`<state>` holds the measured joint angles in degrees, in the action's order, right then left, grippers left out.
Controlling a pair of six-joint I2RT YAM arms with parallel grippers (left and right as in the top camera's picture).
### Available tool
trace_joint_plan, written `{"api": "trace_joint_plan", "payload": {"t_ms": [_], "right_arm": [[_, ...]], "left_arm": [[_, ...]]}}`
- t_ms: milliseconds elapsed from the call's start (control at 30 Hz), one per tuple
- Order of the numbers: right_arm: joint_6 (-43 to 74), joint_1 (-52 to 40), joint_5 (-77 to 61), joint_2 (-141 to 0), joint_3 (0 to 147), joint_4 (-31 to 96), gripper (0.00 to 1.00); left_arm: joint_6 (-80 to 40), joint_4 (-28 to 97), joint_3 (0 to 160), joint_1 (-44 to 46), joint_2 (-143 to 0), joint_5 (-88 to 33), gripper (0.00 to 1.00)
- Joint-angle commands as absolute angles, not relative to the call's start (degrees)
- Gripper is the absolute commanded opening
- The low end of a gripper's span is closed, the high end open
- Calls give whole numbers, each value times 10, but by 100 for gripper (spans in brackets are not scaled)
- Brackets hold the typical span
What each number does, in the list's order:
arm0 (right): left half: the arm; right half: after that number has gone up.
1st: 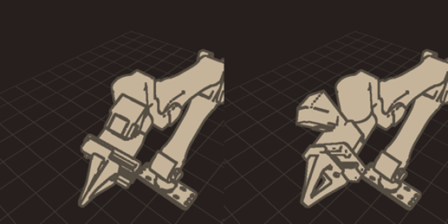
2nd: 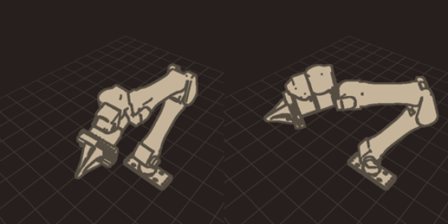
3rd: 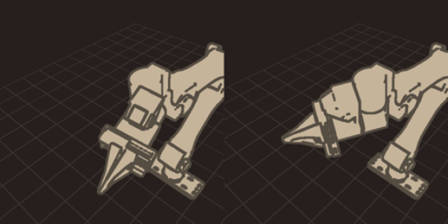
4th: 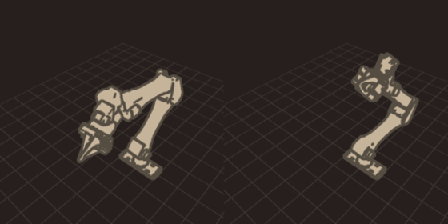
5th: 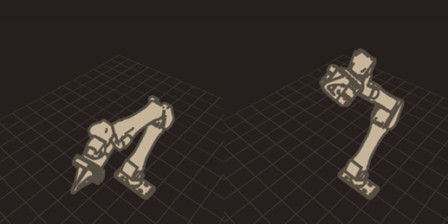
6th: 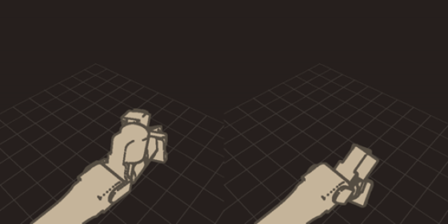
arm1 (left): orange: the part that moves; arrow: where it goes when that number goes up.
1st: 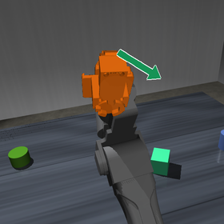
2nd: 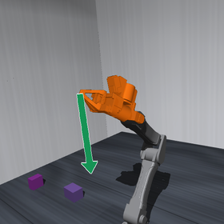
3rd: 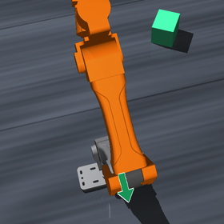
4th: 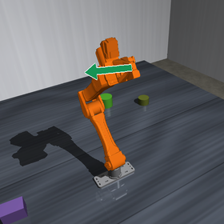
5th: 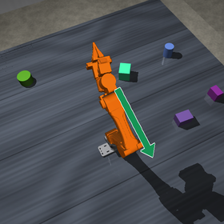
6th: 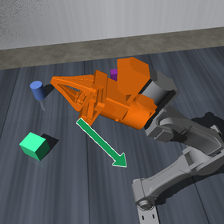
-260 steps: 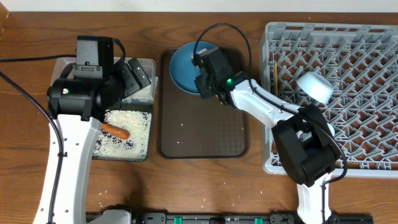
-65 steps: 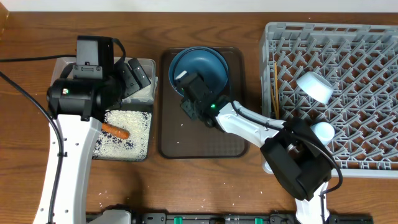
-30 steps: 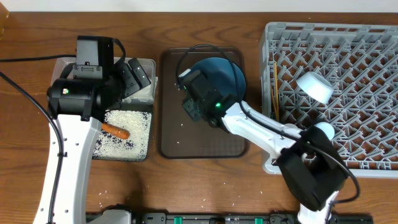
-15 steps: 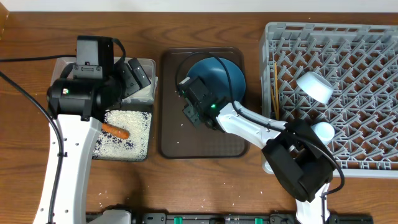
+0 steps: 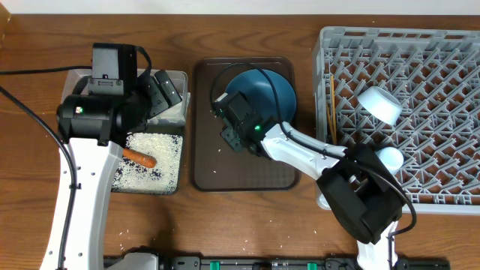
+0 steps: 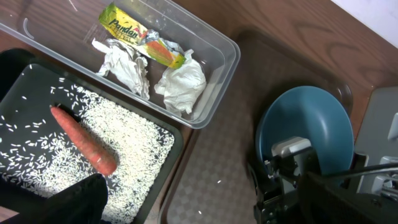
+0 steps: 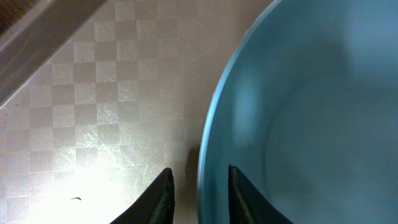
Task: Sort waste into correct bins and load items into the dishwasher rack
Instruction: 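Lift the teal plate off the brown tray and swing it right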
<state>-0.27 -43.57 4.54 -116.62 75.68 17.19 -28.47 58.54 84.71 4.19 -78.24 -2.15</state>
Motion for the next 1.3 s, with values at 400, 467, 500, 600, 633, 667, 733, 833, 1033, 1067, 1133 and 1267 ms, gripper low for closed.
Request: {"api": "trace_joint_plan", "payload": {"t_ms": [400,467,500,600,633,667,733,833,1033,1067,1133,1267], "right_arm": [[-34,-435,45,-1144,761,167,25],[-40,-435,45,-1143,761,164,25],[-40,-435,45,-1143,761,163,24],[-40,-434,48,-1142,761,163,23],[-39,-434,55,-1141,761,163,23],[-40,-434,62,-1140,761,163,23],[-40,-434,75,-1139,761,163,22],[-50,-434,75,-1138,761,163,21],[-54,-435,75,-1138,761,161,22],[-54,-435,75,-1138,761,162,21],[-55,-435,75,-1138,761,162,18],[-54,-436,75,-1138,761,161,10]], "left_arm": [[-281,587,845,39,-783,-12,99],[-281,587,845,39,-783,-12,99],[-281,587,845,39,-783,-12,99],[-281,587,845,39,-783,-12,99],[-281,587,845,39,-783,-12,99],[-281,587,845,39,-783,-12,99],[-281,587,845,39,-783,-12,99],[-281,587,845,39,-783,-12,99],[-281,587,845,39,-783,-12,99],[-281,587,845,39,-783,-12,99],[-281,587,845,39,-783,-12,99],[-281,587,845,39,-783,-12,99]]}}
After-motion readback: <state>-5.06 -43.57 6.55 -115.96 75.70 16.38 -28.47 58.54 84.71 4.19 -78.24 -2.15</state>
